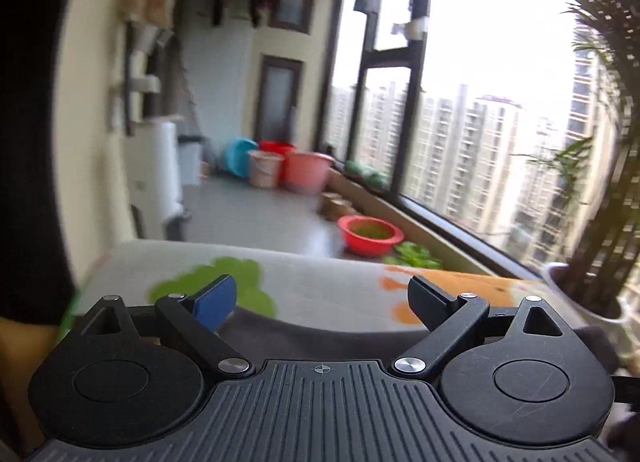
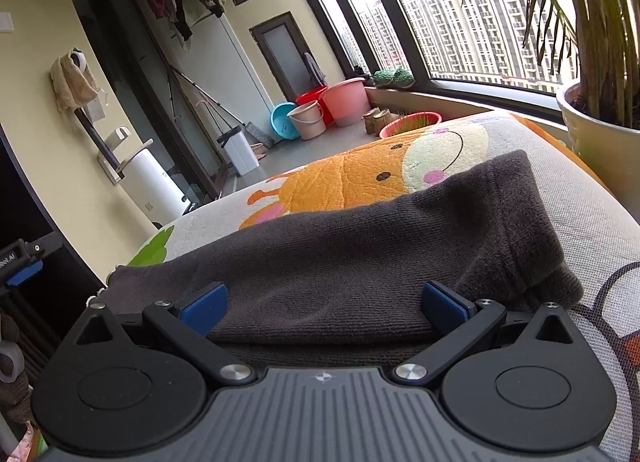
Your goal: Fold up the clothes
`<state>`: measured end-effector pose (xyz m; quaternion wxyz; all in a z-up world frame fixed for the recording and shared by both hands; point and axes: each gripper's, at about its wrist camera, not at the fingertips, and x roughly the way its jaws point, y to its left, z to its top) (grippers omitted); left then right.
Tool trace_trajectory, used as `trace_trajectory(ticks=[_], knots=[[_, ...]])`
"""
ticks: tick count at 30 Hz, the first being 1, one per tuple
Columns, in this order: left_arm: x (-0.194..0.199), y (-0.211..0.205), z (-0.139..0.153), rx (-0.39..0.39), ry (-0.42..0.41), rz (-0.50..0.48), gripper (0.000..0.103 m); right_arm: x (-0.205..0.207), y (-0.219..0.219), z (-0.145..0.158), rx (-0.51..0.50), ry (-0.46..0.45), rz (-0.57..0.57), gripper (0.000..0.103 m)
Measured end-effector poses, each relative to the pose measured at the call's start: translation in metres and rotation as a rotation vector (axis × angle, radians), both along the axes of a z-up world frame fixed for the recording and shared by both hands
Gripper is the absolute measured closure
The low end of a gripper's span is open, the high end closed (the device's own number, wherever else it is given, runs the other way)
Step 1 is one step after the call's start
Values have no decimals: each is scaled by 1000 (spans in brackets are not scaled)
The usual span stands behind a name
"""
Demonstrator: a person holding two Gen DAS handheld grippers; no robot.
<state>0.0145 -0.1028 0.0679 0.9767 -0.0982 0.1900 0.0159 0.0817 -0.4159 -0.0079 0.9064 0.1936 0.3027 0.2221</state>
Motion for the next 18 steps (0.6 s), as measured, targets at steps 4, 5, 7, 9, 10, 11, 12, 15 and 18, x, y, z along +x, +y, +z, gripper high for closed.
trace_trajectory(ticks=[4,5,7,9,10,11,12,15,18], knots=[[35,-39,-27,-130,133,-242,8,-8,-31,13,62,16,-88,16],[43,-47,-35,-171,168,-294,8,-13,-45,19,73,2,-136,24],[55,-57,-49,-237,213,-354,8,-21,-77,27,89,11,-245,32],[62,-65,-64,-243,226,-365,8,-24,-101,26,94,69,-325,34],[64,-66,-68,-235,230,-364,8,-25,-107,21,92,98,-350,34],[64,-66,-72,-229,236,-364,8,-27,-112,16,92,128,-371,34],[64,-66,-76,-222,239,-366,8,-27,-114,10,99,161,-379,34],[56,-70,-80,-187,219,-380,7,-24,-109,-9,159,204,-365,36],[53,-76,-81,-156,206,-389,5,-15,-99,-16,209,190,-376,34]])
